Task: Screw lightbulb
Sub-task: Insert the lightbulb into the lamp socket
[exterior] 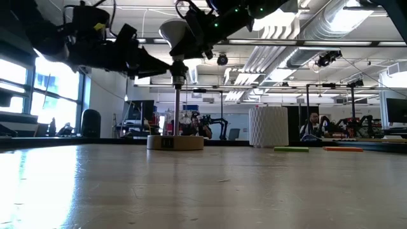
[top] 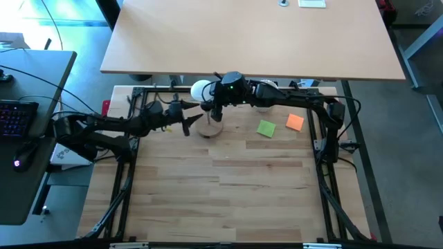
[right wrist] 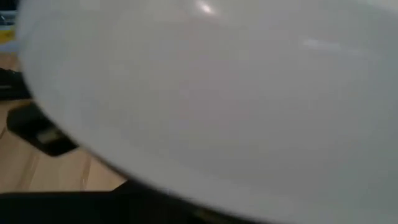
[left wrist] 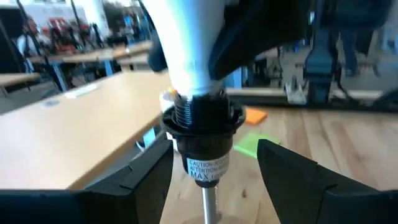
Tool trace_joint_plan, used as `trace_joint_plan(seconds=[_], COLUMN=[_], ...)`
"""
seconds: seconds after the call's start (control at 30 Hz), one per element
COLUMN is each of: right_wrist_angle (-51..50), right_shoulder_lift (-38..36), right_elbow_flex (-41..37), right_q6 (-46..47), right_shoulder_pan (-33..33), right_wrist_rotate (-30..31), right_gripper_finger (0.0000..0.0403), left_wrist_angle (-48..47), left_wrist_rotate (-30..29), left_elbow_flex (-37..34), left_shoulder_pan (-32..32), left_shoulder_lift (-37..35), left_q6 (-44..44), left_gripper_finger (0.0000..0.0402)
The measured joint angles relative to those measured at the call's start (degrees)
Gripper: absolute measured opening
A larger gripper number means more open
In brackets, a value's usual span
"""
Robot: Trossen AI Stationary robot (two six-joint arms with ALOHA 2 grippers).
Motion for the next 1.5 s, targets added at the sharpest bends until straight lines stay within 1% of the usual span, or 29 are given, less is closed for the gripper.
trace_joint_plan(seconds=[0.1,0.17,0.37,0.63,0.7,0.77,0.83,0.9,1.03,1.1,1.17,1.2,1.27,1.4,1.43,1.5], right_wrist_angle=[3.21,4.50,7.40,7.02,6.95,6.89,6.92,6.88,6.74,6.75,6.73,6.73,7.22,7.04,6.97,7.13], right_shoulder_lift=[-0.05,-0.07,0.09,0.11,0.11,0.11,0.11,0.11,0.11,0.09,0.09,0.09,0.17,0.20,0.20,0.20], right_elbow_flex=[-1.72,-2.41,-3.01,-3.01,-3.01,-3.01,-3.04,-3.08,-3.12,-3.12,-3.14,-3.14,-3.14,-3.14,-3.14,-3.14], right_q6=[0.40,0.54,0.04,-2.30,-3.42,-4.96,-6.83,-8.70,-9.90,-9.61,-9.62,-9.49,-10.01,-9.78,-9.63,-9.45], right_shoulder_pan=[-1.05,-1.49,-1.25,-1.35,-1.34,-1.57,-2.15,-2.90,-3.68,-4.01,-4.23,-4.25,-4.26,-4.23,-4.26,-4.28], right_wrist_rotate=[-2.79,-4.63,-5.88,-7.27,-7.45,-8.21,-10.45,-12.32,-13.25,-13.44,-13.74,-14.01,-14.67,-14.79,-15.02,-15.17], right_gripper_finger=[0.0144,0.0144,0.0144,0.0146,0.0146,0.0146,0.0146,0.0146,0.0146,0.0146,0.0146,0.0146,0.0147,0.0147,0.0147,0.0147], left_wrist_angle=[3.99,5.44,10.47,12.46,13.81,12.92,9.70,3.70,-15.48,-25.32,-32.42,-34.41,-34.22,-34.35,-35.04,-35.18], left_wrist_rotate=[-0.30,-0.37,-0.56,-0.65,-1.95,-5.34,-7.59,-7.71,-7.61,-7.95,-8.26,-7.84,-7.42,-6.99,-5.61,-0.78], left_elbow_flex=[-2.12,-2.25,-2.28,-2.33,-2.33,-2.22,-1.29,0.69,9.20,14.52,18.81,20.71,24.06,26.94,27.41,29.27], left_shoulder_pan=[0.07,0.07,0.18,0.20,0.20,0.20,0.22,0.20,-0.09,-0.12,-0.11,-0.14,-0.17,0.08,0.10,0.42], left_shoulder_lift=[-2.39,-3.42,-3.66,-4.37,-5.57,-7.52,-9.71,-12.22,-16.22,-16.48,-16.36,-16.16,-16.01,-16.06,-16.00,-15.06], left_q6=[-0.72,-0.75,0.09,0.58,1.36,3.12,4.12,5.11,8.11,10.38,13.20,14.38,15.71,16.47,16.46,15.90], left_gripper_finger=[0.0227,0.0227,0.0227,0.0227,0.0227,0.0227,0.0227,0.0227,0.0227,0.0227,0.0227,0.0227,0.0227,0.0227,0.0227,0.0227])
